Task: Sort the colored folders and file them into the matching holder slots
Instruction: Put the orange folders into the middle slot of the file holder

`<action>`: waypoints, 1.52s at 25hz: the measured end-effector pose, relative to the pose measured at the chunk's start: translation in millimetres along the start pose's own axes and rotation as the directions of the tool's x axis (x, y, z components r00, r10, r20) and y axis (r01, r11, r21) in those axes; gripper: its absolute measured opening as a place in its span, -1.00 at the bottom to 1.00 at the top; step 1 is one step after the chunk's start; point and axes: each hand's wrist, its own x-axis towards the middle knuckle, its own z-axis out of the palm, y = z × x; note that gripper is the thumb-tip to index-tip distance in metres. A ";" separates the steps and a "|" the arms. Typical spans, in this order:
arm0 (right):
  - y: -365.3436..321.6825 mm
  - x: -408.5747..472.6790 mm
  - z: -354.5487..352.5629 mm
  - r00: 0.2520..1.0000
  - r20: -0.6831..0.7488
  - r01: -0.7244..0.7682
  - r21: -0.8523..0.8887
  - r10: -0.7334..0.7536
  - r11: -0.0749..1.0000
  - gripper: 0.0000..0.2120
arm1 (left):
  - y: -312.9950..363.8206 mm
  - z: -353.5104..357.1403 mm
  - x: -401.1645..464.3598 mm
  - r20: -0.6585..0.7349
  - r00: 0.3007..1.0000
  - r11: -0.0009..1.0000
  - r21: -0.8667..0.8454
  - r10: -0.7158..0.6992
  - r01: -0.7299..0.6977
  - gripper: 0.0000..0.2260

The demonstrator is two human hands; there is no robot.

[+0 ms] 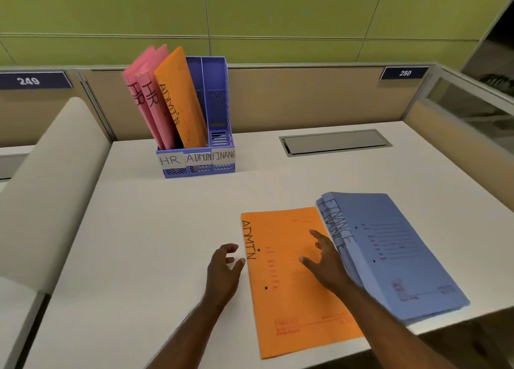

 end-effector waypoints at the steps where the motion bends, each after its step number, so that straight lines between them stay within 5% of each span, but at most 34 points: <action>1: 6.8 -7.5 -4.5 1.000 0.010 0.002 -0.026 -0.001 1.000 -0.28 | 0.3 6.9 -11.5 0.004 1.000 1.000 0.009 -0.003 0.003 -0.69; 10: 50.8 -61.7 -17.1 0.988 0.110 -0.099 -0.093 0.109 0.991 -0.03 | -1.8 52.0 -81.7 0.036 0.999 0.975 0.221 -0.026 0.018 -0.57; 15: 54.8 -68.3 -23.6 0.984 0.132 -0.121 -0.028 0.124 0.992 -0.01 | 19.1 58.4 -81.3 -0.013 0.967 0.966 -0.054 -0.254 0.253 -0.50; 20: 57.0 -69.2 -29.1 0.981 0.159 -0.102 -0.045 0.108 0.994 -0.05 | 38.5 54.9 -71.4 0.037 0.897 0.855 -0.287 -0.440 0.432 -0.51; 24: 59.6 -68.6 -32.7 0.982 0.169 -0.076 -0.061 0.086 0.995 -0.13 | 44.3 56.3 -68.8 0.106 0.936 0.910 -0.218 -0.337 0.352 -0.79; 38: -20.9 -5.6 -31.2 0.999 -0.033 -0.012 0.179 0.019 0.984 -0.08 | 56.2 -16.2 -45.7 0.174 0.985 0.865 -0.495 0.002 0.086 -0.70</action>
